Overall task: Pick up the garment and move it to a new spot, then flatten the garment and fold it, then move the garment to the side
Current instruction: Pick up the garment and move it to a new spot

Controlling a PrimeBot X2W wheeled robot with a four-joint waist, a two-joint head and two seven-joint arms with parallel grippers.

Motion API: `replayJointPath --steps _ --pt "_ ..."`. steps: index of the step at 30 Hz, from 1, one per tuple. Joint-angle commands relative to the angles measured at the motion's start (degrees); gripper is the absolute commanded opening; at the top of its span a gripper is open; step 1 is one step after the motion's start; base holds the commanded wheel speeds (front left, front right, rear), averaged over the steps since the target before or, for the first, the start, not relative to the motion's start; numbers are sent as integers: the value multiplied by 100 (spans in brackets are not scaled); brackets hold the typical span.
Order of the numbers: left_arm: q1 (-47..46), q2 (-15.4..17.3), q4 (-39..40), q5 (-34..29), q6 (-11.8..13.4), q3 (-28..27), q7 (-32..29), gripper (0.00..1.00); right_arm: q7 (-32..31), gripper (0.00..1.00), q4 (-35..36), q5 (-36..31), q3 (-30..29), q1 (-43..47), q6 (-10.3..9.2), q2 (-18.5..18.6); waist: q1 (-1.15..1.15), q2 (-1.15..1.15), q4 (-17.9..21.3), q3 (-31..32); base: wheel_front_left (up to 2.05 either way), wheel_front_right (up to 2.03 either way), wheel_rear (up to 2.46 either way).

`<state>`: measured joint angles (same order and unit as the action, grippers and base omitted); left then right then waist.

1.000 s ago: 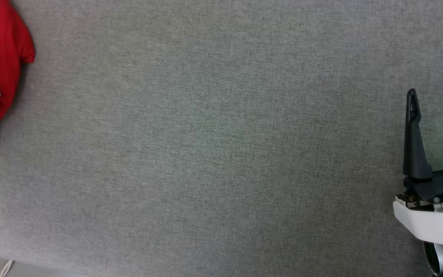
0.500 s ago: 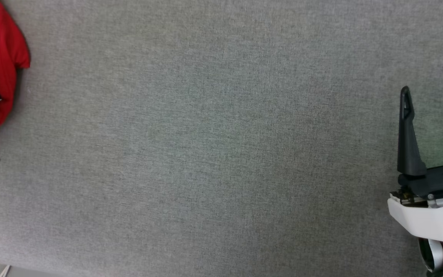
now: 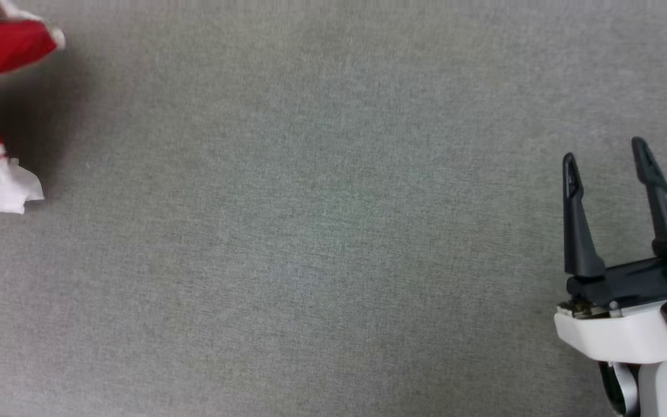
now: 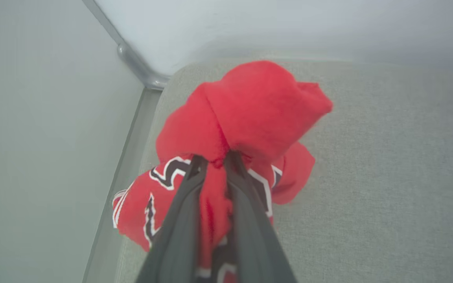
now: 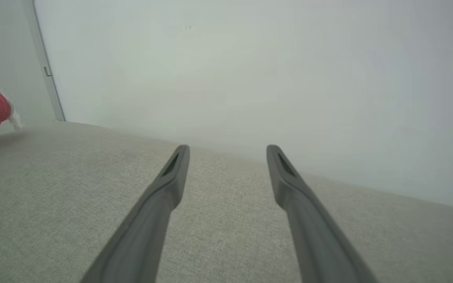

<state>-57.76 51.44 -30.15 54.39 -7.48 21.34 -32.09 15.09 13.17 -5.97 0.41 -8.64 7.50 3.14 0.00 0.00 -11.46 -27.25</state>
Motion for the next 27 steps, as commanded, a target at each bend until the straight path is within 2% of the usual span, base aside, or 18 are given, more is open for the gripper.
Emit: replayJointPath --steps 1,8,15,20,27 --pt "-169 21 344 -103 16 111 18 0 12 100 -72 64 27 110 -2 -27 0 0 107 272 0 0 0" --pt "-554 8 1226 -306 16 454 -190 0 12 100 -258 334 45 185 -2 -30 0 0 351 601 0 0 0" --pt "-1032 -188 2006 -440 16 905 -494 0 12 100 -414 640 87 225 -2 -32 0 0 865 934 0 0 0" --pt "-1331 -466 2437 -411 17 1317 -624 0 11 100 -500 833 101 292 -2 -34 0 0 1265 1106 0 0 0" --pt "-1494 -1073 2820 -358 16 1953 -588 0 12 100 -558 997 88 365 -2 -33 0 0 1718 1146 0 0 0"
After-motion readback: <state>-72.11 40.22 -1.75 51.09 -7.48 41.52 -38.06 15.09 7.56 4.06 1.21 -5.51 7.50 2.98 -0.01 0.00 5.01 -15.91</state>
